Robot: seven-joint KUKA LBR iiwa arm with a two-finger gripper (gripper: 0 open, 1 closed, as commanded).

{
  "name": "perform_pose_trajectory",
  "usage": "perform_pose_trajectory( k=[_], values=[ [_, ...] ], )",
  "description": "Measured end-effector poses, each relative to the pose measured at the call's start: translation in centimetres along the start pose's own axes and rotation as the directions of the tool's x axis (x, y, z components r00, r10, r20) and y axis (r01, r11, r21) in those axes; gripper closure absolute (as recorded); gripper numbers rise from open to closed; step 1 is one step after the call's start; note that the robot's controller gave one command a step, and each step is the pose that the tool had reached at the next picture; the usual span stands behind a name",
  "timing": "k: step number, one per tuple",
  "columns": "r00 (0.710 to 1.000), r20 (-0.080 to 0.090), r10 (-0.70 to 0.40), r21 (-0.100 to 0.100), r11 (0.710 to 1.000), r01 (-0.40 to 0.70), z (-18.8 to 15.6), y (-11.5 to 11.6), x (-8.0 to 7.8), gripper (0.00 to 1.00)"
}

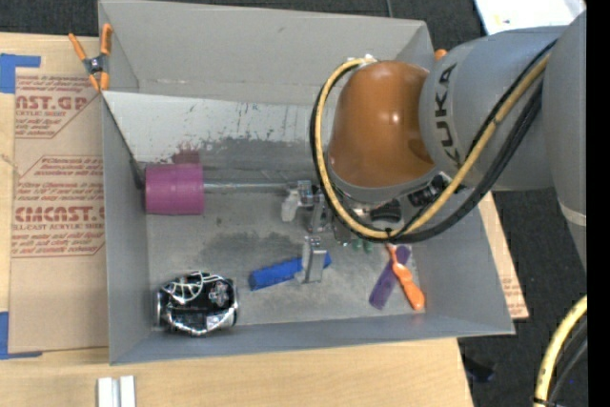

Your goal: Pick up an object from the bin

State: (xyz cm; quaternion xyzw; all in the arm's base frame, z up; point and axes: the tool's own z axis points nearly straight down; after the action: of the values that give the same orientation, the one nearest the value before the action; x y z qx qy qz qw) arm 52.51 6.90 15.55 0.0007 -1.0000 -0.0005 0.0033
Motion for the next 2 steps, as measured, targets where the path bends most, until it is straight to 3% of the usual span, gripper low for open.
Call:
perform_pose_trajectory(
  k=[1, 2],
  values=[
    [1.000, 0.007, 0.001, 0.000, 1.000, -0.001, -0.4, 0.0, -0.2, 0.00],
    [0.996, 0.010, 0.086, -0.003, 0.996, -0.086, 6.9, -0.4, 0.6, 0.00]
  ],
)
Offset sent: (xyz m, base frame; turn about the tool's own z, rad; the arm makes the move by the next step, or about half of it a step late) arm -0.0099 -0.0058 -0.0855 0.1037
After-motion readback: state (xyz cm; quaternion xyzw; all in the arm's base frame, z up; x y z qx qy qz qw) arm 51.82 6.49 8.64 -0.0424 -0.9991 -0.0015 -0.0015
